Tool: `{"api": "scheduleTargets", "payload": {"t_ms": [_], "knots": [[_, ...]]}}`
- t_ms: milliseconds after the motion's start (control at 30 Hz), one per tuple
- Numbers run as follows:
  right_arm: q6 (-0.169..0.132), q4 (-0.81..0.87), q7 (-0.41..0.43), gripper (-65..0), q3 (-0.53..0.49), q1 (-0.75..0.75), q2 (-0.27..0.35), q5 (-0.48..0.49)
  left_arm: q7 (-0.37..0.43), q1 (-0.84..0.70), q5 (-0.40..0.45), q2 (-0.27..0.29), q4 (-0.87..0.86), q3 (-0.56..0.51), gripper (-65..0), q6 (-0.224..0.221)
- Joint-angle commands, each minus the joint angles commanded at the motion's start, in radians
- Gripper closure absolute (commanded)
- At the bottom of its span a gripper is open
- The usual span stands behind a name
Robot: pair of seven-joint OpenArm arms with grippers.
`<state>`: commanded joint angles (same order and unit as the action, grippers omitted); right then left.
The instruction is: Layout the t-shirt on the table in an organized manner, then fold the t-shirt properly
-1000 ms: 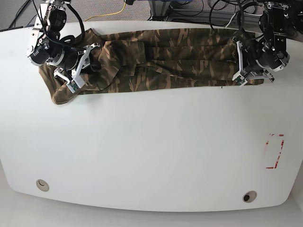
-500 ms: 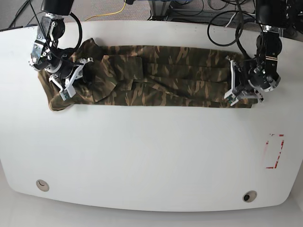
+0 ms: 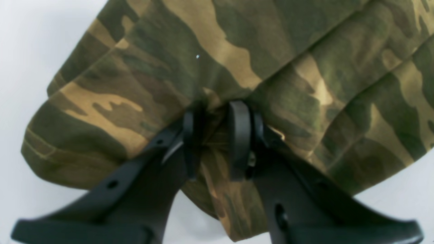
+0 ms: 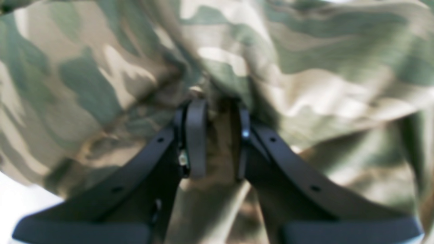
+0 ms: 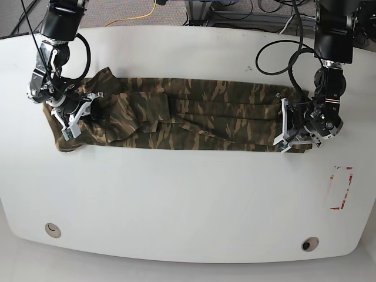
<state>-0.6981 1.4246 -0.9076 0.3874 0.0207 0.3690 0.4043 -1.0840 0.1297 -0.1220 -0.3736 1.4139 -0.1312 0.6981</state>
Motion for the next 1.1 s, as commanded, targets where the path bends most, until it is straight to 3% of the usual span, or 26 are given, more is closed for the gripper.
{"api": "scheduleTargets", "payload": {"t_ms": [167,500,633,900,1100], "knots": [[0.000,0.175,-0.124,-22.0,0.014,-0.002,-0.009,0.064,-0.028,-0.003,0.000,0.000,0.054,0.002,-12.1,0.000],[0.000,0.436,-0.361,-22.2,0.069,-0.002,-0.120,0.157,-0.101,-0.005,-0.002,0.003,0.144,0.006,-12.1,0.000],[0.000,0.466,-0.408,-22.2,0.069,-0.006,-0.173,0.161,-0.101,-0.018,-0.002,0.003,0.187,0.008,-12.1,0.000],[0.000,0.417,-0.396,-22.2,-0.009,-0.029,-0.239,0.155,-0.101,-0.025,-0.002,0.003,0.241,0.008,-12.1,0.000],[0.000,0.295,-0.273,-22.2,-0.087,-0.052,-0.233,0.153,-0.101,-0.018,-0.002,0.003,0.244,0.008,-12.1,0.000]]}}
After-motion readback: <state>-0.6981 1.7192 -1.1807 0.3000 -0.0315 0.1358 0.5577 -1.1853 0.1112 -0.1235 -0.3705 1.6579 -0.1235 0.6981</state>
